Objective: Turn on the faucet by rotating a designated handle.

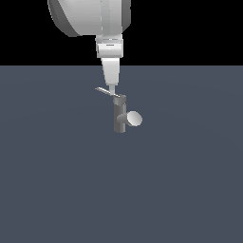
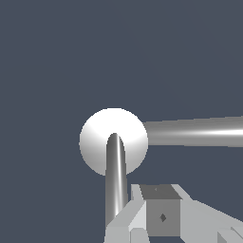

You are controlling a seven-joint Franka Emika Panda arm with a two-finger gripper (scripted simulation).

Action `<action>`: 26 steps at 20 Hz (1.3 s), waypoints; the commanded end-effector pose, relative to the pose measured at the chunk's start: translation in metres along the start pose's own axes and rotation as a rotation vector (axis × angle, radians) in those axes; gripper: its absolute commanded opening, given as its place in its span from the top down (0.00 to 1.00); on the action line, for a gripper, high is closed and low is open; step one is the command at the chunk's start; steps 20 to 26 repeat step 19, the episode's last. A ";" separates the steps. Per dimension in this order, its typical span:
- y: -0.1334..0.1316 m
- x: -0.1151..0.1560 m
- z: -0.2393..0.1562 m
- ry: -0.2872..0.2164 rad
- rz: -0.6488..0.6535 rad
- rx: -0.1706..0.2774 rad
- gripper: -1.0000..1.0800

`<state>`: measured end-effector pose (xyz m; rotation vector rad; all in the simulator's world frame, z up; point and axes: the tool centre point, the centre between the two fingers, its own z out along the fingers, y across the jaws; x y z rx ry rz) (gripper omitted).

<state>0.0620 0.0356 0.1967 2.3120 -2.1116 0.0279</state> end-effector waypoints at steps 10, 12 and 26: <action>-0.034 -0.040 0.010 -0.014 -0.051 0.001 1.00; -0.039 -0.044 0.011 -0.016 -0.056 0.000 1.00; -0.052 -0.057 0.013 -0.020 -0.072 -0.003 1.00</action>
